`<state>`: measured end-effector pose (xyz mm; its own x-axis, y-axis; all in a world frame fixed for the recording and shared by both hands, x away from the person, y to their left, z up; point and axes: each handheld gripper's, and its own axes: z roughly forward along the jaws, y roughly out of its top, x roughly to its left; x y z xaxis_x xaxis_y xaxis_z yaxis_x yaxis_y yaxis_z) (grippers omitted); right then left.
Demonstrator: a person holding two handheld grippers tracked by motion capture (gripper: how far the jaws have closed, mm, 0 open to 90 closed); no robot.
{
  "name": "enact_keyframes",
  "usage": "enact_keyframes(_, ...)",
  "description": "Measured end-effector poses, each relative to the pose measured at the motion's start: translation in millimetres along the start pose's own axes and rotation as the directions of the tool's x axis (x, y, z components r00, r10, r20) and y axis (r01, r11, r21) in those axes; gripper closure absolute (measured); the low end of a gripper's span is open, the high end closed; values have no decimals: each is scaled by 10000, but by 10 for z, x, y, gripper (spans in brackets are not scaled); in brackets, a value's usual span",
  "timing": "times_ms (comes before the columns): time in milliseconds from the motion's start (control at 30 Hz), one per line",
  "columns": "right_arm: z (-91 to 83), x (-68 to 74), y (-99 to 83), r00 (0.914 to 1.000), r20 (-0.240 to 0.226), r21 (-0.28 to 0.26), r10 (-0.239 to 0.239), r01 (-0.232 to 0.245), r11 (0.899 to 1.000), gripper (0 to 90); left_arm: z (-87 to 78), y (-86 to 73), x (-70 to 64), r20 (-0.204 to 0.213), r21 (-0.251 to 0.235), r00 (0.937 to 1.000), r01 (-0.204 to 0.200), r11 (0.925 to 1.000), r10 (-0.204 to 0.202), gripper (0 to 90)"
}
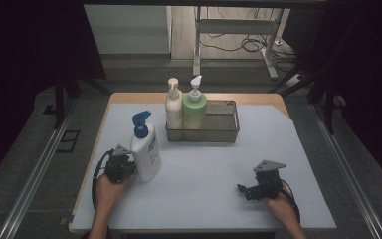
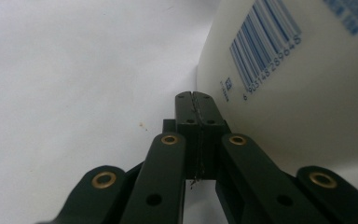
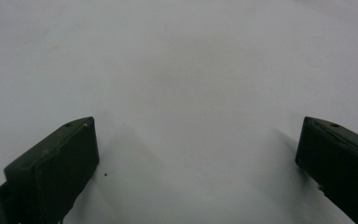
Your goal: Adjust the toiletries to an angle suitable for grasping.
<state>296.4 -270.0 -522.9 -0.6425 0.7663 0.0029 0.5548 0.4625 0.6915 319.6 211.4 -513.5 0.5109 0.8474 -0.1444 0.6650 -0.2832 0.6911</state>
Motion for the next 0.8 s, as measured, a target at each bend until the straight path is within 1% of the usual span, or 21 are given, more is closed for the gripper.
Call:
enact_keyframes(100, 0, 0, 0, 10000, 1, 1, 1, -1, 10000, 0, 19, 2, -3, 157, -1, 9999, 34, 10000, -34, 895)
enact_keyframes(167, 0, 0, 0, 10000, 0, -1, 3, -3, 10000, 0, 26, 4, -10, 184, 21, 9998, 1, 10000, -1, 895)
enact_keyframes(200, 0, 1, 0, 10000, 0, 4, 11, -11, 10000, 0, 39, 12, -30, 200, 87, 9997, -121, 9999, 119, 895)
enact_keyframes(267, 0, 1, 0, 10000, 2, 4, 13, -13, 10000, 0, 50, 17, -51, 227, 111, 9996, -181, 9998, 179, 895)
enact_keyframes(367, 0, 1, 0, 10000, 0, 3, 9, -9, 10000, 0, 59, 19, -69, 217, 109, 9996, -155, 9998, 152, 895)
enact_keyframes(533, 0, 0, 0, 10000, -2, -4, -1, 1, 10000, 0, 82, 28, -92, 317, 61, 9994, -138, 9999, 136, 895)
enact_keyframes(567, 0, 0, 0, 10000, -2, -3, 0, 0, 10000, 0, 88, 32, -94, 331, 58, 9993, -201, 9998, 199, 895)
enact_keyframes(600, 0, 0, 0, 10000, -3, -3, 0, 0, 10000, 0, 94, 36, -105, 373, 60, 9992, -161, 9999, 159, 895)
enact_keyframes(633, 0, -1, 0, 10000, -1, -2, 0, 0, 10000, 0, 99, 42, -109, 369, 69, 9990, -255, 9997, 252, 895)
enact_keyframes(700, 1, 0, 0, 10000, -3, -3, 3, -3, 10000, 0, 113, 49, -133, 409, 49, 9989, -238, 9997, 236, 895)
enact_keyframes(800, 0, 1, 0, 10000, 4, 0, 4, -4, 10000, 0, 135, 61, -176, 438, 35, 9985, -339, 9994, 337, 895)
